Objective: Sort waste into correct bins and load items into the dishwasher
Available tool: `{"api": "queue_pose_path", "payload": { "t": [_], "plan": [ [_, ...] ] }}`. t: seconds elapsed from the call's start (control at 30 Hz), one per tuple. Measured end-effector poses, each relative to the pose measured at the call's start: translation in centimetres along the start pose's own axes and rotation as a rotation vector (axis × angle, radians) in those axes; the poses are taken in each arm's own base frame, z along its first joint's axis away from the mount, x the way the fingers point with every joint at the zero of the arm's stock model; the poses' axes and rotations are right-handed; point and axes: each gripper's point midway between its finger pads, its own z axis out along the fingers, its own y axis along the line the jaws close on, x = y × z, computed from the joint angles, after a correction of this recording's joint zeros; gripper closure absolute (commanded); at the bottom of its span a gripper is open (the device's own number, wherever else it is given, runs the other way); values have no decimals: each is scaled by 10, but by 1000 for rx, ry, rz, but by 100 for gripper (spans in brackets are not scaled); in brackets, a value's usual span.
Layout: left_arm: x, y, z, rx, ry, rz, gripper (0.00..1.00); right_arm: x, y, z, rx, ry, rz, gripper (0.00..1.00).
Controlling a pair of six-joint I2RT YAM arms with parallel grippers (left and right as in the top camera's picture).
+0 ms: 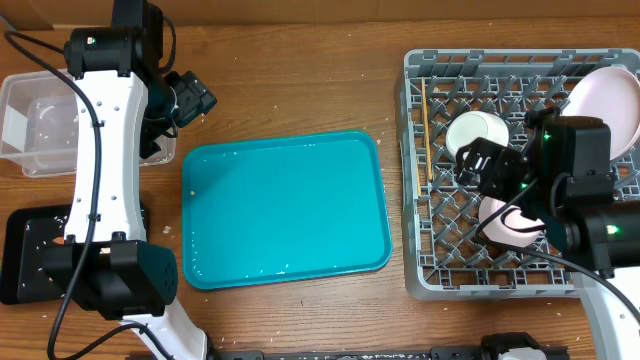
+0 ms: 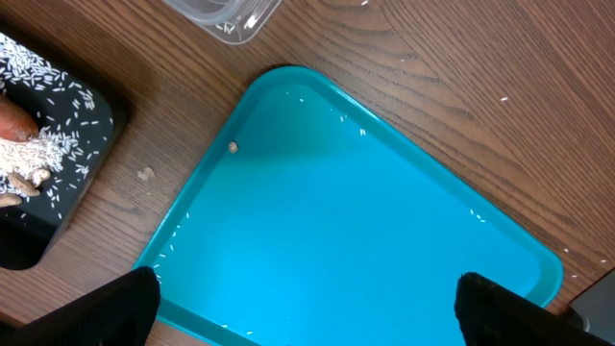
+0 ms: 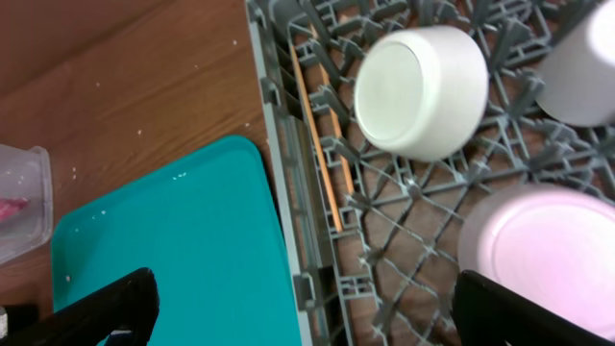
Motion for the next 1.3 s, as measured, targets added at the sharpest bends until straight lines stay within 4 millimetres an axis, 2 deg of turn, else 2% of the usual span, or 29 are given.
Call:
{"api": "queue_pose_path", "payload": {
  "t": [0.17, 0.3, 0.5, 0.63, 0.77, 0.97, 1.3],
  "plan": [
    [0, 0, 0, 0, -1, 0, 0, 8, -2, 18, -41, -60, -20, 0],
    [0, 0, 0, 1, 0, 0, 0, 17, -3, 24, -100, -127, -32, 0],
    [0, 0, 0, 1, 0, 0, 0, 24, 0, 10, -182, -251, -67, 0],
    [0, 0, 0, 1, 0, 0, 0, 23, 14, 3, -241, -326, -155, 0],
    [0, 0, 0, 1, 0, 0, 0, 24, 19, -3, -270, -388, -223, 0],
    [0, 0, 0, 1, 0, 0, 0, 29, 17, -18, -320, -529, -268, 0],
    [0, 0, 0, 1, 0, 0, 0, 46, 8, -17, -389, -719, -303, 0]
  ]
}}
